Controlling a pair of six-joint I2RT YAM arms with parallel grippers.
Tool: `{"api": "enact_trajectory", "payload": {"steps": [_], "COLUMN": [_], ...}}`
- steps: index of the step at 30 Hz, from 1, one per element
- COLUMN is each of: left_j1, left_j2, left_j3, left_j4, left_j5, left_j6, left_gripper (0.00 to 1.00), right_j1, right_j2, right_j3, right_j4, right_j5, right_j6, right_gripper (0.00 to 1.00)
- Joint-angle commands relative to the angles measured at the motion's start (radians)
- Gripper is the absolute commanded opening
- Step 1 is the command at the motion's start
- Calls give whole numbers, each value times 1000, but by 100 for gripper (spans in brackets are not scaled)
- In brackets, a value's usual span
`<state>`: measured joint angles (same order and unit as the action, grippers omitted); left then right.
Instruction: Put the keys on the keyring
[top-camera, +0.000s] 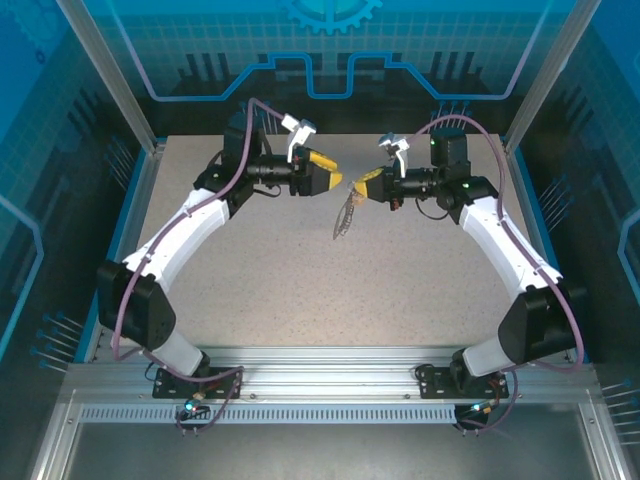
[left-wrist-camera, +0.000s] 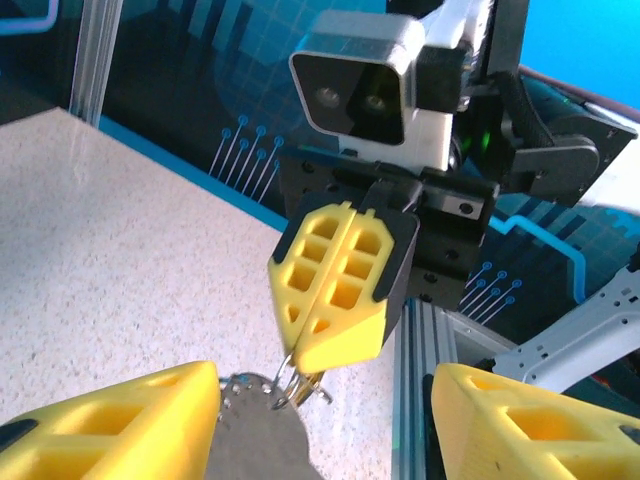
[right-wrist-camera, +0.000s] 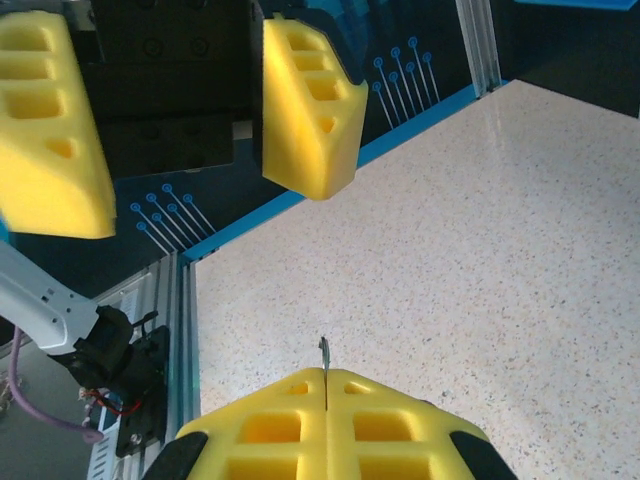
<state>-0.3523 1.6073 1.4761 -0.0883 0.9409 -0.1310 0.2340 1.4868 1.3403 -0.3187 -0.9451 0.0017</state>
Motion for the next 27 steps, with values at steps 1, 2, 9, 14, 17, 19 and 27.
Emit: {"api": "enact_trajectory", "payload": {"steps": [1, 2, 9, 14, 17, 19, 27], "left_j1": [10, 10, 7, -6, -13, -18, -37], "left_j2": [35, 44, 71, 81, 91, 95, 116], "left_j3": [61, 69, 80, 80, 85, 89, 114], "left_j4": [-170, -187, -198, -198, -198, -198, -215], "left_j5": [75, 83, 103, 106, 107, 105, 101], "left_j6": [107, 117, 125, 129, 131, 131, 142], "left_gripper": [54, 52, 46, 44, 44, 43, 37], "right_j1": [-12, -13, -10, 0, 7, 10, 11], "right_j2": [14, 18, 30, 33, 34, 35, 35], "right_j3": [51, 55, 68, 68, 68, 69, 71], "right_j4": [-65, -66, -65, -63, -64, -67, -69], "right_j5": [-74, -78, -105, -113, -112, -114, -116], "right_j6": [-43, -43, -31, -29, -30, -31, -35], "right_gripper": [0, 0, 0, 0, 0, 0, 0]}}
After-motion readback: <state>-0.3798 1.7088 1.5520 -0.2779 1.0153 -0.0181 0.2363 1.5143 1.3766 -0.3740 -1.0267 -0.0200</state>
